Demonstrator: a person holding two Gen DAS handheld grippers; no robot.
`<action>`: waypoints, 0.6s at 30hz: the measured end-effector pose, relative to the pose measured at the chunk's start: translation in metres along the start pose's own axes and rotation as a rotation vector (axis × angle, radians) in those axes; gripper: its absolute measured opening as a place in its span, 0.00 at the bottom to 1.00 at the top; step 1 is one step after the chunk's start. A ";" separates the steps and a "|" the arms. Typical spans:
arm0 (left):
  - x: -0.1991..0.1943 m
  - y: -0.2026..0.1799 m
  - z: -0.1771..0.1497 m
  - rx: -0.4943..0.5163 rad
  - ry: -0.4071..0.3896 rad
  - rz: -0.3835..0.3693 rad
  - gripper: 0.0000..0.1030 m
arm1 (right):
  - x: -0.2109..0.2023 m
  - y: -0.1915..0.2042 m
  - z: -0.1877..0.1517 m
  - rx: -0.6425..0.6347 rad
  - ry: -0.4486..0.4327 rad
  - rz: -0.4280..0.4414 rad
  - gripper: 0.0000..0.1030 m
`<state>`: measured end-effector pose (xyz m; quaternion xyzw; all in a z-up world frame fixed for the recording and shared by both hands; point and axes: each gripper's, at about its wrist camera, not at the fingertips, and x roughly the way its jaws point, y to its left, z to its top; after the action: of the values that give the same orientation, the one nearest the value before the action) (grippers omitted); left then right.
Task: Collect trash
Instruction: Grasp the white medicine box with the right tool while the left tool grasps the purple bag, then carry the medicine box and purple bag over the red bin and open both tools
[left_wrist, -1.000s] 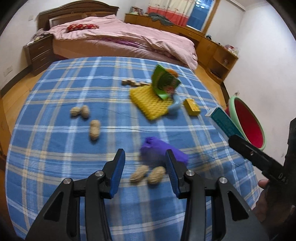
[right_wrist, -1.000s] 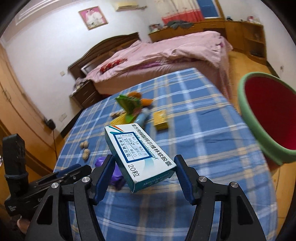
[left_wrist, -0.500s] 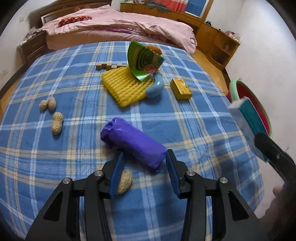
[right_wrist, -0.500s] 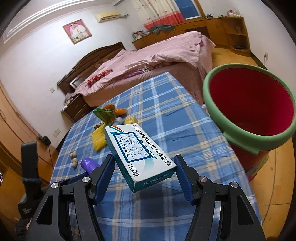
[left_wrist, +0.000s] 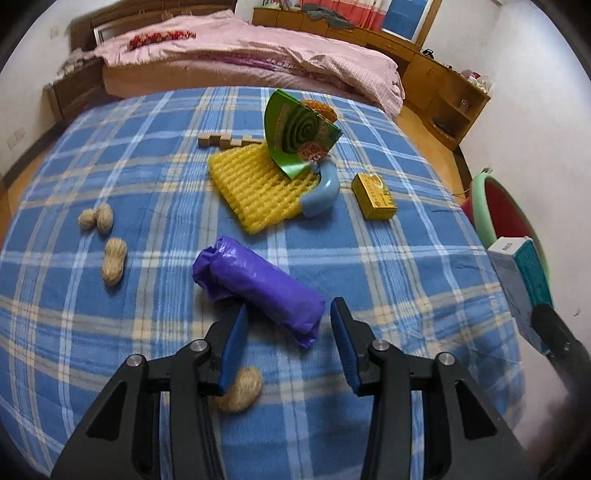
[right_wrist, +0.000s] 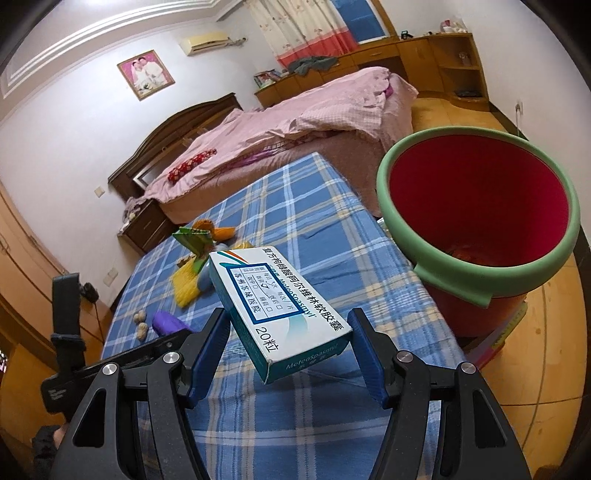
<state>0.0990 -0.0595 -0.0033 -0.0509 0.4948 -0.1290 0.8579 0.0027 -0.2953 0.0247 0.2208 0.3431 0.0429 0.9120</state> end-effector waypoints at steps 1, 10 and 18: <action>-0.003 0.001 0.000 -0.007 -0.001 0.004 0.44 | 0.000 -0.001 0.001 0.001 -0.001 0.000 0.65; 0.008 0.019 0.014 -0.096 0.001 0.050 0.44 | -0.002 -0.007 0.001 0.017 -0.012 -0.007 0.65; 0.013 -0.003 0.013 0.036 -0.031 0.096 0.23 | -0.010 -0.012 0.003 0.015 -0.033 -0.024 0.65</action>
<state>0.1158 -0.0669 -0.0069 -0.0134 0.4807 -0.0958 0.8715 -0.0035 -0.3093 0.0279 0.2243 0.3309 0.0255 0.9163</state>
